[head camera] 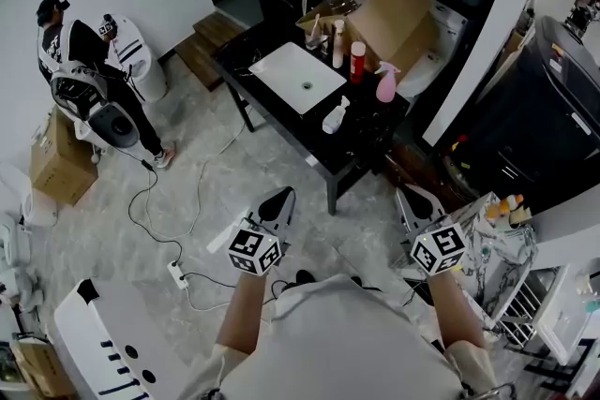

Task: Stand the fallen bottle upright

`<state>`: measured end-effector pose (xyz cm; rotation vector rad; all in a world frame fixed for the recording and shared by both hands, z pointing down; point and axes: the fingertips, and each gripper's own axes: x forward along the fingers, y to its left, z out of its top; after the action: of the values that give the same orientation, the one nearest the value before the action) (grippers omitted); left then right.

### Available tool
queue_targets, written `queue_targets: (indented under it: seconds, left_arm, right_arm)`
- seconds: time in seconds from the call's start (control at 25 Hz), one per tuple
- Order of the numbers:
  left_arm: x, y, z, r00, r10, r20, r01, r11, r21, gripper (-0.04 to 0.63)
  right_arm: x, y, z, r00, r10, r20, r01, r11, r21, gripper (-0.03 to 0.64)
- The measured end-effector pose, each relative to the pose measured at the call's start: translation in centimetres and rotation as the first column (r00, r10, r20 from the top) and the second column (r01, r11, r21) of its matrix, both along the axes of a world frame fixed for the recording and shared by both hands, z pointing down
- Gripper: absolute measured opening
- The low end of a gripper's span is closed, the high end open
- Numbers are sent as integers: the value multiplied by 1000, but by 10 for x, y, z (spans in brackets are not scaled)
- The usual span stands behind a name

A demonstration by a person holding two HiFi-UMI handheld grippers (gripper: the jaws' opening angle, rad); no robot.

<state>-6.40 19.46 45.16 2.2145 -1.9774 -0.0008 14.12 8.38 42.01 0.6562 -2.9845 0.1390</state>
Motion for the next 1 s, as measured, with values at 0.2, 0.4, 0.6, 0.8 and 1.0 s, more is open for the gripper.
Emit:
queue_targets:
  seconds: [0.2,0.4,0.6,0.8,1.0]
  left_arm:
    - [0,0,-2,1000,19,-2,-19,1000,24,12]
    - [-4,0,-1,999,34,6,-34,999,24,58]
    - [-12,-2,-2,999,46,2,-46,999,26,91]
    - [-19,1,3,997,73,-12,-73,997,23,115]
    - [-29,3,6,997,81,-14,-81,997,18,172]
  right_arm:
    - [-5,3,2,1000,-9,3,9,1000,0,34]
    - [-14,8,6,1000,-14,-14,14,1000,1,34]
    - [-26,10,8,999,-6,-37,6,1000,7,34]
    - [-33,12,11,999,15,-49,-15,1000,-3,34]
    - [-43,16,13,998,27,-60,-27,1000,-7,34]
